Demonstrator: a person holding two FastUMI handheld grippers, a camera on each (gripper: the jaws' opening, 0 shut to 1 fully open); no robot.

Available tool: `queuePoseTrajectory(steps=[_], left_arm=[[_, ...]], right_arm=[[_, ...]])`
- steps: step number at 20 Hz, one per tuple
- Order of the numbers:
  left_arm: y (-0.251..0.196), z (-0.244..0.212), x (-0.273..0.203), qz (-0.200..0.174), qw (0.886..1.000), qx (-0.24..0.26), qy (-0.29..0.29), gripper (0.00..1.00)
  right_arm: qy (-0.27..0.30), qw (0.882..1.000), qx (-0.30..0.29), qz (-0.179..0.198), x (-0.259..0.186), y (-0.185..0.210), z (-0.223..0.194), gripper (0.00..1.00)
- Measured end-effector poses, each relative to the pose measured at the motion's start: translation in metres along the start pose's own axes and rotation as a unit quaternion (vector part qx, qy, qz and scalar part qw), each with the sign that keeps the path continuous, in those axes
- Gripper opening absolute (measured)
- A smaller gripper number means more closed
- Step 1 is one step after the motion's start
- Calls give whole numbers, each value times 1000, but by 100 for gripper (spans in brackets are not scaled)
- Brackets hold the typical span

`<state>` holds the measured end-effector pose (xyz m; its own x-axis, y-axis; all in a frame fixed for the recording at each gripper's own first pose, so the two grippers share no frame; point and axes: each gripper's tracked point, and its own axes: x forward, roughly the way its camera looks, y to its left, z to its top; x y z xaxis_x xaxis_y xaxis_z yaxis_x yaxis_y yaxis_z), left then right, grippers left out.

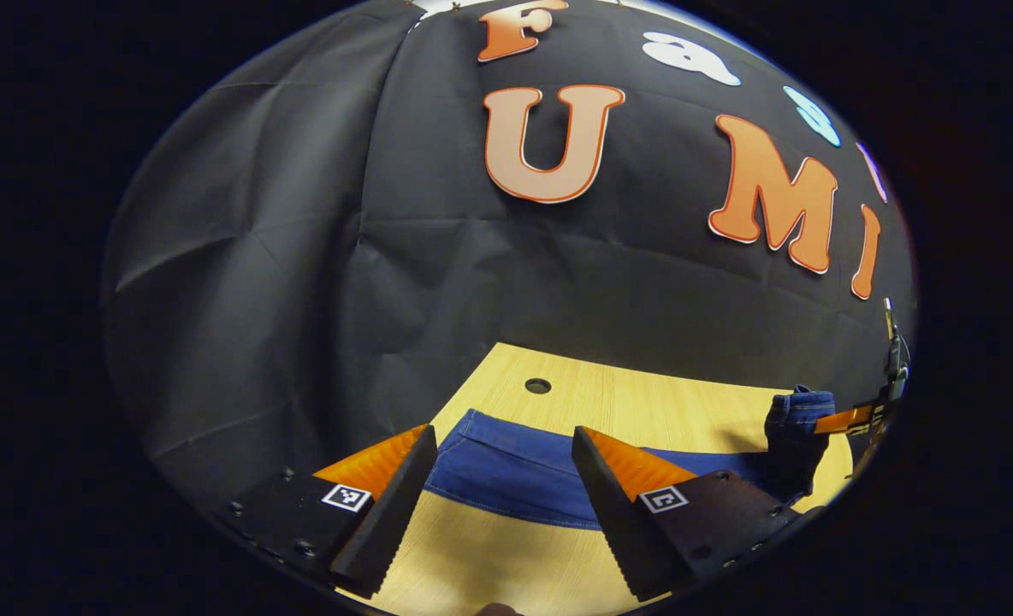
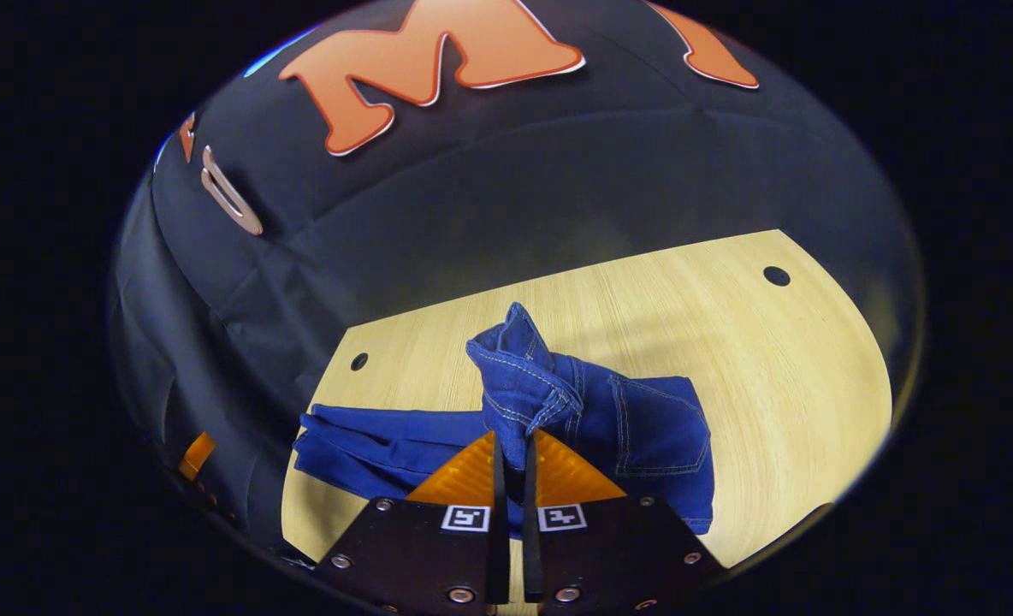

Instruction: Grasp the waist and the cuffs of the jeans and fold them to make the two legs overlap; first hold the waist and fold one-third of the jeans toward the cuffs, then hold the cuffs and fold the remaining one-third in the same direction to finish folding.

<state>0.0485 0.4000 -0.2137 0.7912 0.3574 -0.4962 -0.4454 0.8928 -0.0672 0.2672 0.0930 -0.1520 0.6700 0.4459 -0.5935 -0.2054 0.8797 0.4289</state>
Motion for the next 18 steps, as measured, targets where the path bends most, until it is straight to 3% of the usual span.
queuePoseTrajectory(steps=[2, 3, 5, 6, 7, 8, 11, 13, 18], left_arm=[[5, -16, 10, 1, 999, -19, 29, 98], [5, -23, 16, -5, 998, -37, 46, 98], [5, -38, 25, -17, 993, -77, 83, 97], [5, -46, 30, -21, 990, -98, 97, 98], [8, -54, 35, -21, 986, -118, 112, 98], [9, -63, 41, -26, 982, -140, 128, 98], [19, -89, 54, -28, 959, -214, 181, 98], [24, -103, 65, -29, 938, -276, 207, 98], [36, -136, 91, -24, 904, -343, 254, 98]], right_arm=[[26, 1000, -7, -15, 3, 0, -8, 6], [34, 999, -3, 2, 2, 8, -11, 6], [43, 997, 27, 51, -8, 38, -13, 32], [38, 997, 31, 55, -8, 43, -13, 48], [29, 998, 24, 53, -6, 45, -10, 44], [22, 999, 17, 45, -4, 44, -7, 58], [10, 999, 13, 39, -12, 47, 1, 85], [-4, 1000, 10, 26, -21, 41, 6, 96], [-39, 999, 16, -1, -49, 25, 24, 97]])
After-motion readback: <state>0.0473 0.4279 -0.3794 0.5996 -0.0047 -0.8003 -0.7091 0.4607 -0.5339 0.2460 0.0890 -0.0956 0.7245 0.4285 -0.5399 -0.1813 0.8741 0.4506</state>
